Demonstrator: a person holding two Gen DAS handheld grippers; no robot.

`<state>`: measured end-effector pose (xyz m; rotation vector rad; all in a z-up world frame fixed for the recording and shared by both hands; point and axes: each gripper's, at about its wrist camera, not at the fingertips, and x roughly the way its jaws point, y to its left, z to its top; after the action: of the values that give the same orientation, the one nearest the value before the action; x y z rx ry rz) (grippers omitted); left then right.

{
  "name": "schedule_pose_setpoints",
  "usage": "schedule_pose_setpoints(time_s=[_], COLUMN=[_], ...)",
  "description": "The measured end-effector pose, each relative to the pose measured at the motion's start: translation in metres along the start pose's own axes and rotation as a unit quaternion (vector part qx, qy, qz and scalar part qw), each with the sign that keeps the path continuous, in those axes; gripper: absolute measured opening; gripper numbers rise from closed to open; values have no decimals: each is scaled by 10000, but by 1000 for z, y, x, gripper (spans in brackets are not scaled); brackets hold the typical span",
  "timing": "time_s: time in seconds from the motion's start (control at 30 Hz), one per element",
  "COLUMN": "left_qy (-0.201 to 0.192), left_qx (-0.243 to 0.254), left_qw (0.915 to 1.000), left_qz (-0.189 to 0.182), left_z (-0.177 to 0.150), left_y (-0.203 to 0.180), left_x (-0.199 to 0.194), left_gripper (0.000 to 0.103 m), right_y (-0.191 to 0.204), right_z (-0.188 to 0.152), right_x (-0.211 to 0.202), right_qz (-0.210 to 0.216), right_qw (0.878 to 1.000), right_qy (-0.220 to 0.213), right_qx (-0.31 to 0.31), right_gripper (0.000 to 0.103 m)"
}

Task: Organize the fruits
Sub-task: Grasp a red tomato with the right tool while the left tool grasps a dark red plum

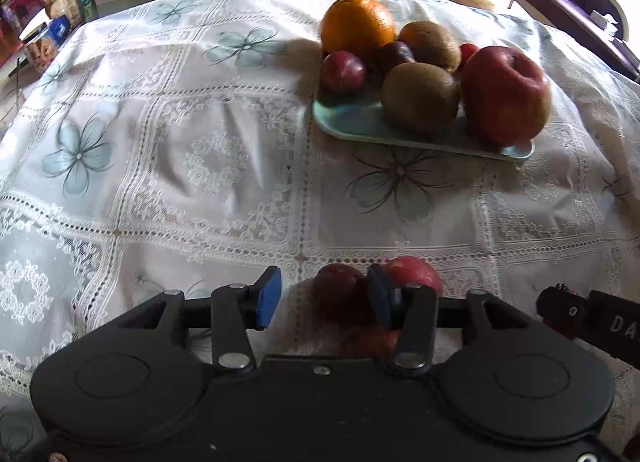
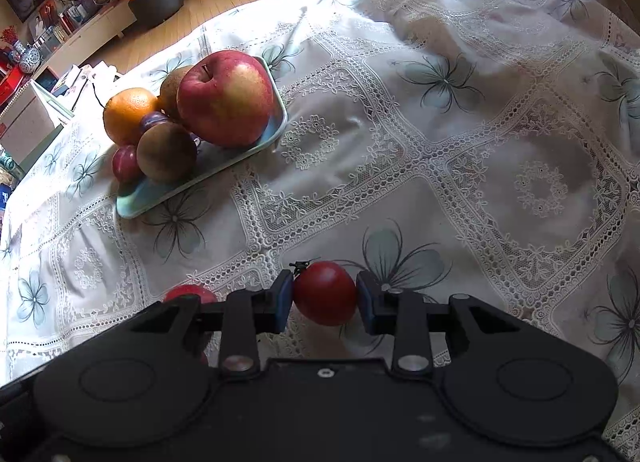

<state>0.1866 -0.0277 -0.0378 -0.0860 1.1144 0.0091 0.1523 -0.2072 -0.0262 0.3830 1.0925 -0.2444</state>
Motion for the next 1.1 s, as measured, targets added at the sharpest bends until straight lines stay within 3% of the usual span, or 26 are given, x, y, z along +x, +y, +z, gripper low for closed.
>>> schedule_pose_setpoints(time_s=[0.07,0.2,0.27,0.3,0.33,0.37,0.47,0.57,0.73,0.97,1.1], left_qy=[131,285,-68,-304,-421,-423,-315,-343,-244,-157,-174], left_qx=[-460,-1366,-1762,-1838,-1864,-1893,-2009,-1919,-1559,-1332,-1365], left_qw=[9988,9888,9841,9822,9791,9779,9791,9808,9854,9881,9885], left_qz=[-96,-536,-192,225,689,779,95,-48,-638,-755,-620], left_z=[1,1,-3,-5,-7,-7,-7,-7,-4,0,0], left_y=[15,46,57,59,59,60,71,70,59,49,51], left_x=[2,6,-5,-12,-16,-16,-14,-17,-12,-7,-6], left_gripper=[69,69,65,51,44,42,42,43,48,48,48], right_y=[-1,-1,0,0,0,1,3,4,4,7,8], right_z=[0,0,0,0,0,0,-1,-2,-1,-2,-2], right_x=[-1,0,0,-1,-1,-1,-2,-3,-2,-1,-1], right_qz=[29,24,1,15,31,36,-3,26,41,40,45], right_qw=[10000,10000,10000,10000,10000,10000,9999,9999,9999,9998,9998], right_qy=[-4,4,-15,-13,-4,2,-60,-70,-42,-51,-45], right_qx=[17,12,7,9,14,3,-80,-109,-111,-187,-200], right_gripper=[35,35,35,35,35,35,35,35,35,35,35])
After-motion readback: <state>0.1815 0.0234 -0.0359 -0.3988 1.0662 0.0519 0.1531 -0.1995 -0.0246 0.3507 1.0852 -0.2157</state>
